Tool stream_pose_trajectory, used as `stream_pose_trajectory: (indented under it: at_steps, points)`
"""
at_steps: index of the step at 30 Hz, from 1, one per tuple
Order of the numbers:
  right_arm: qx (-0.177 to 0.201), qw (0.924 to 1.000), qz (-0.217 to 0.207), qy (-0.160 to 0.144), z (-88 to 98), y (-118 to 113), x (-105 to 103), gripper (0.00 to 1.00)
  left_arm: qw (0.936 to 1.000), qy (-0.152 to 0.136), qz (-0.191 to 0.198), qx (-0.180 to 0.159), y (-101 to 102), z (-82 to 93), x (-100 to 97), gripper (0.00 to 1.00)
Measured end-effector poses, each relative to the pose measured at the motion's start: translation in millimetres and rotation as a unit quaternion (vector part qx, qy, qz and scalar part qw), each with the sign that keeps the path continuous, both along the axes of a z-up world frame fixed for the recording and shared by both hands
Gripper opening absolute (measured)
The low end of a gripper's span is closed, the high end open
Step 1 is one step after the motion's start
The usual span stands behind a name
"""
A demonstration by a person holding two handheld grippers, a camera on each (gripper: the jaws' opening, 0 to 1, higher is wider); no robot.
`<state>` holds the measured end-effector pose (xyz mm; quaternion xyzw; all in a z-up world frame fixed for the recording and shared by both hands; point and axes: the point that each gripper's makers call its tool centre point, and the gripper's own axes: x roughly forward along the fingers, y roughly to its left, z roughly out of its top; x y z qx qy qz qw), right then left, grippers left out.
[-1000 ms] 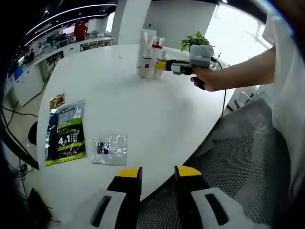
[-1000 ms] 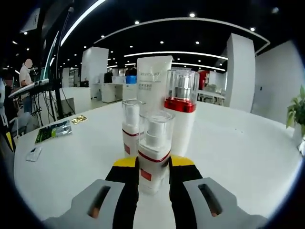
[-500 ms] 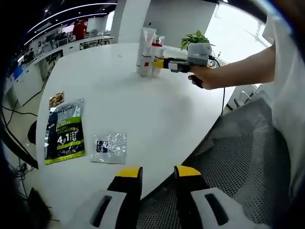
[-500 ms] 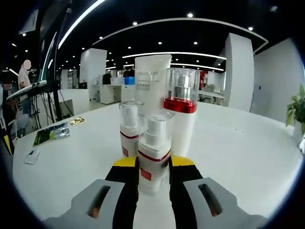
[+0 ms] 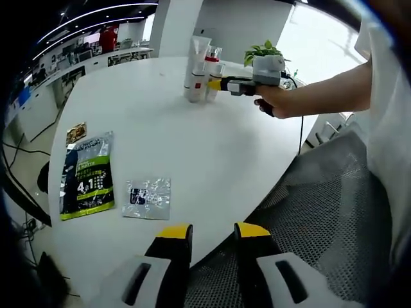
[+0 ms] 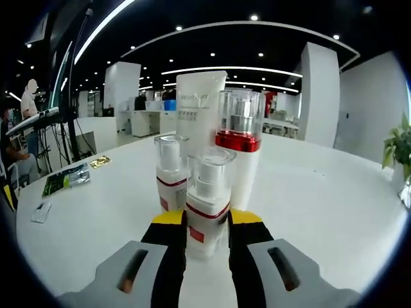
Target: Arrange the skincare products in the storage area until every visible bottle or jar stands upright without overlapping.
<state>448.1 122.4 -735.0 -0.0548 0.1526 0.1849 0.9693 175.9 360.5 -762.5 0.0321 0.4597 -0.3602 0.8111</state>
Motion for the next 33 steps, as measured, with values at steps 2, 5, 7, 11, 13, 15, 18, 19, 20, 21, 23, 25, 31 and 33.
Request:
stream_pose_trajectory:
  at_steps: [2,5,7,11,13,15,18,19,20,21,23,25,31,33]
  points:
    - [0.0,1.0,-0.005,-0.004,2.2,-3,0,0.35,1.0,0.0,-0.001,0.0,0,-0.1,-0.2,0.27]
    - [0.005,1.0,-0.003,-0.001,3.8,-5,-2,0.29,1.0,0.0,-0.003,0.003,1,-0.6,-0.5,0.26]
    - [0.004,1.0,-0.002,0.002,3.7,-4,-4,0.29,1.0,0.0,-0.002,0.002,0,-0.2,-0.4,0.26]
    - [0.001,1.0,-0.001,0.009,2.4,-5,-10,0.26,1.0,-0.003,0.001,-0.005,-1,1.7,0.8,0.26]
    - [-0.007,0.9999,0.0,0.013,0.3,-5,-13,0.25,1.0,-0.002,0.001,-0.004,-1,1.5,0.6,0.26]
    - [-0.011,0.9998,0.001,0.016,-0.3,-5,-15,0.24,1.0,-0.004,0.001,-0.004,0,1.5,1.0,0.26]
    - [-0.018,0.9997,0.001,0.015,0.2,-7,-14,0.23,1.0,-0.004,0.003,-0.004,0,1.3,1.5,0.26]
    - [-0.02,0.9997,0.0,0.016,0.0,-8,-14,0.23,1.0,-0.004,0.002,-0.003,0,1.3,1.3,0.26]
    - [-0.021,0.9997,-0.001,0.016,0.3,-9,-13,0.23,1.0,-0.005,0.003,-0.004,0,1.6,1.6,0.26]
    - [-0.02,0.9996,-0.002,0.017,0.1,-9,-13,0.23,1.0,-0.006,0.003,-0.005,0,1.8,2.0,0.26]
    - [-0.015,0.9997,-0.005,0.018,0.6,-10,-13,0.23,0.9999,-0.005,0.005,-0.009,-1,2.5,2.1,0.27]
    - [-0.013,0.9997,-0.007,0.021,-1.1,-11,-12,0.23,0.9999,-0.008,0.005,-0.013,-2,3.7,3.0,0.27]
    - [-0.002,0.9998,-0.009,0.02,1.5,-9,-10,0.22,1.0,-0.001,-0.001,-0.006,-2,0.9,0.3,0.27]
    - [0.003,0.9997,-0.008,0.022,2.6,-9,-11,0.22,1.0,0.001,-0.006,-0.002,-2,-0.2,-1.1,0.27]
